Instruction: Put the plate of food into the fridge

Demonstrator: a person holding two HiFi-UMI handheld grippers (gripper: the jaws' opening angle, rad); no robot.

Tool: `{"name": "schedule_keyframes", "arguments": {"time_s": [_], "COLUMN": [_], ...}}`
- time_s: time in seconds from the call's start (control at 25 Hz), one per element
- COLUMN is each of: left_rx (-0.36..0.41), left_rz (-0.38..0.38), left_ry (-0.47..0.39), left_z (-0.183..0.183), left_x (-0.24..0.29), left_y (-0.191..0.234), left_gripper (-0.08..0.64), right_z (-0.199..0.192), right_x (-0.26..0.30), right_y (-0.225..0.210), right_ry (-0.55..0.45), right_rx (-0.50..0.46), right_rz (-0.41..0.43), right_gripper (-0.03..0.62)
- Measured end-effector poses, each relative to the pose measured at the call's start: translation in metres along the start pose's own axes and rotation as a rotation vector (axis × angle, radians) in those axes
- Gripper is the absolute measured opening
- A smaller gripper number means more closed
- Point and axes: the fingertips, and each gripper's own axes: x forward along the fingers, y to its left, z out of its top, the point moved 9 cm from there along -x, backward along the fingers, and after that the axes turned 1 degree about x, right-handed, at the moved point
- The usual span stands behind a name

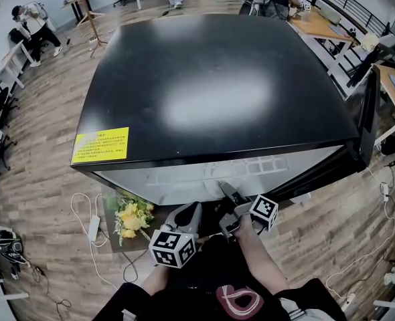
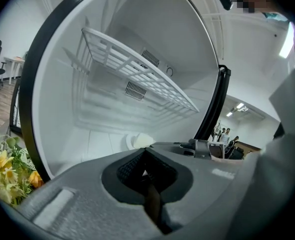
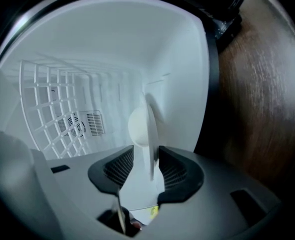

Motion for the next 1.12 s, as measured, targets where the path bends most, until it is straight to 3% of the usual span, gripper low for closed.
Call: {"name": "schedule_keyframes", "arguments": {"time_s": [0.2, 0.36, 0.56, 0.84, 0.96, 1.12], "left_rx": [-0.014, -0.034, -0.005, -0.058, -0.068, -0.055], "left_rz": [0.01, -0.016, -0.012, 0.007, -0.001, 0.026], "left_ry": [0.112, 0.149, 0.261, 0.343, 0.382, 0.372], "left_z": [-0.01, -0.013, -0.018, -0.023, -0.026, -0.024], "left_x": [0.014, 0.023, 0.038, 0.059, 0.067, 0.072], "left_y": [0.002, 0.003, -0.002, -0.003, -0.004, -0.006], "left_gripper": [0.005, 0.005, 0.006, 0.014, 0.057, 0.057], "right_z": [-0.001, -0.001, -0.002, -0.001, 0.001, 0.0], "right_x": [0.003, 0.003, 0.003, 0.001, 0.001, 0.0], "right_y": [0.001, 0.0, 0.001, -0.003, -0.002, -0.002], "right_ry": [0.048, 0.052, 0.044, 0.039, 0.048, 0.056], "right_rx": [0.002, 0.013, 0.026, 0.036, 0.018, 0.022], "right_rz": [0.036, 0.046, 0.06, 0.08, 0.079, 0.082], "right_gripper": [0.186, 0.198, 0.196, 0.193, 0.198, 0.198]}}
